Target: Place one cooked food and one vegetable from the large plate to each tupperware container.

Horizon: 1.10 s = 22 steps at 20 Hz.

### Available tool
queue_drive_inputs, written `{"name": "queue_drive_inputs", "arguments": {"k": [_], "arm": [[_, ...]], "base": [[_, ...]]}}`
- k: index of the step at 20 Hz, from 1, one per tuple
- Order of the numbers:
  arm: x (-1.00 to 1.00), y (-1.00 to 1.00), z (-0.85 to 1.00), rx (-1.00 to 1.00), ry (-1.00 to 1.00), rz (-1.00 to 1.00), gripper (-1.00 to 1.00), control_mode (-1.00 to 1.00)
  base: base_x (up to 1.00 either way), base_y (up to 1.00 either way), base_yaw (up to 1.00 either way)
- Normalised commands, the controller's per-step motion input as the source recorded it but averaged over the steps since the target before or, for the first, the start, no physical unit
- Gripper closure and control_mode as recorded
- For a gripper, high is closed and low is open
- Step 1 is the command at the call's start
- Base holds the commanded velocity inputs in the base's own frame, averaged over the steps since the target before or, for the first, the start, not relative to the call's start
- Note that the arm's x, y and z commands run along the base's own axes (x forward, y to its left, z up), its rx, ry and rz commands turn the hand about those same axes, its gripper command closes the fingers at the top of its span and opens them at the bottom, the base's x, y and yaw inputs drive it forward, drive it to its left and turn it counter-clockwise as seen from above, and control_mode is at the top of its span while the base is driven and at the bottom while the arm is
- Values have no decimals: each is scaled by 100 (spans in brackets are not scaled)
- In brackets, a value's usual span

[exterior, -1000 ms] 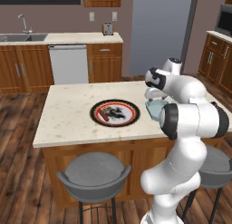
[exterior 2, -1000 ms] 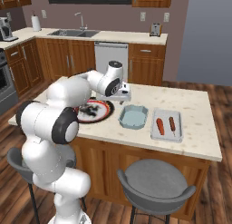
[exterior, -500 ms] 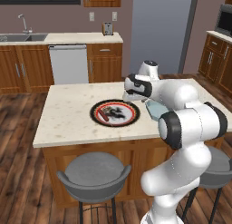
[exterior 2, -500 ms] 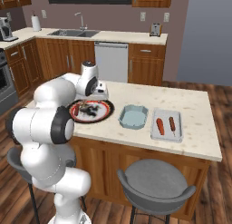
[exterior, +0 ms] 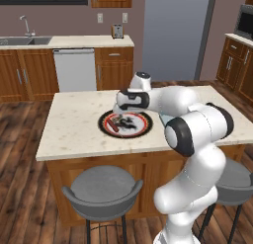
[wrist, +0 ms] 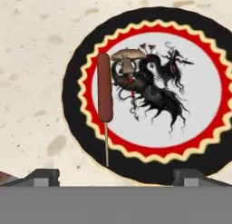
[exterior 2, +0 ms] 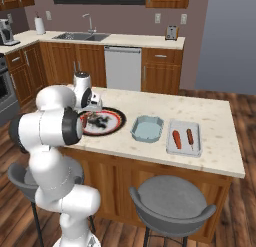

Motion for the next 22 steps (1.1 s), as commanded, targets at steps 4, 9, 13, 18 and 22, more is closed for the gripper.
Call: {"name": "queue_drive_inputs", "arguments": {"k": [4, 9, 13, 18, 22], "arm": [[61, 8, -21, 1, 0, 0, -100, -100], [29, 47, -27, 5, 0, 0, -100, -100], [3, 25, -38, 2, 1, 0, -100, -100], [14, 1, -32, -3, 5, 0, -100, -100], [19, 6, -25, -6, 0, 0, -100, -100]], "base": [[0, 0, 0], [0, 0, 0], [0, 0, 0], [0, 0, 0], [0, 0, 0]]}}
